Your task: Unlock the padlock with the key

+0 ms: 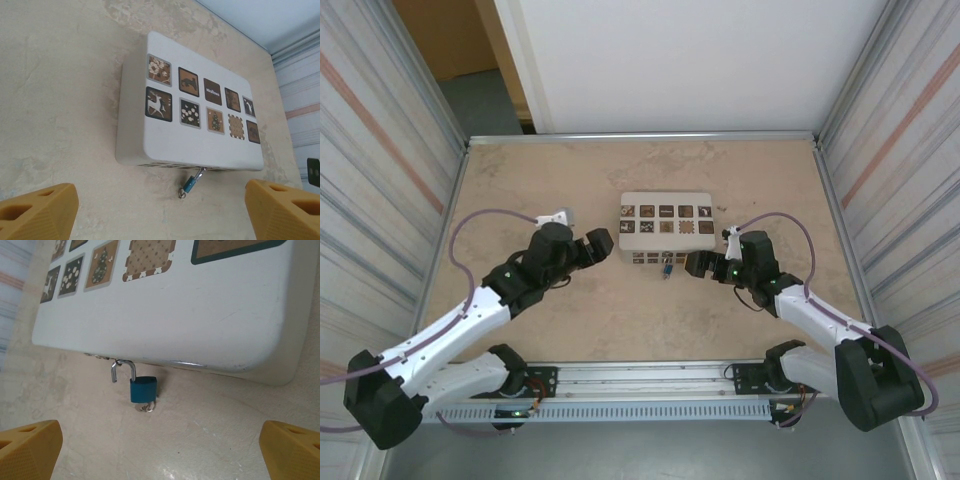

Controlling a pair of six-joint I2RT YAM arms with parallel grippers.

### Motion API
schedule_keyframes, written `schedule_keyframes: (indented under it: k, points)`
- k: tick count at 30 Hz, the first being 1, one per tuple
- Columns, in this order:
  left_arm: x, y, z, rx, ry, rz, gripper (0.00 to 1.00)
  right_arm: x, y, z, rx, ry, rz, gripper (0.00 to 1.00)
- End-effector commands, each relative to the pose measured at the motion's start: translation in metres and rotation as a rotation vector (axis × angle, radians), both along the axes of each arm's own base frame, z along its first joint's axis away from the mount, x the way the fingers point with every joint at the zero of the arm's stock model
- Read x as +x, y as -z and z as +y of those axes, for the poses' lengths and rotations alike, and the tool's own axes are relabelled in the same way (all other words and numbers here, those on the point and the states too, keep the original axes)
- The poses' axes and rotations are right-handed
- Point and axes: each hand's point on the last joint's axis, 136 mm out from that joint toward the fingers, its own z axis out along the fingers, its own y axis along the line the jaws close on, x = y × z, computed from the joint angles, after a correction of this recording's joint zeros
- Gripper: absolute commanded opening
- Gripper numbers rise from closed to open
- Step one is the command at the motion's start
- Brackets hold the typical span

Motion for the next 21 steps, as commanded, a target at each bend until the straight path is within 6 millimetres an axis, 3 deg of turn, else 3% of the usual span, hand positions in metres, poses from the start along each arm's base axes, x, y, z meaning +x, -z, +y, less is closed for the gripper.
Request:
schedule_keyframes:
  k: [1, 12, 21]
  points:
    - [0.005, 0.002, -0.006, -0.054, 0.078, 0.029, 0.87, 0.003, -0.003, 0.002, 0.019, 0.003, 0.017, 0.99]
    - [0.040, 0.028, -0.023, -0.088, 0.206, 0.145, 0.86, 0.004, 0.000, 0.004, 0.026, -0.005, 0.025, 0.99]
    - [0.083, 0.052, -0.045, -0.098, 0.292, 0.210, 0.84, 0.005, 0.000, 0.005, 0.029, -0.007, 0.019, 0.99]
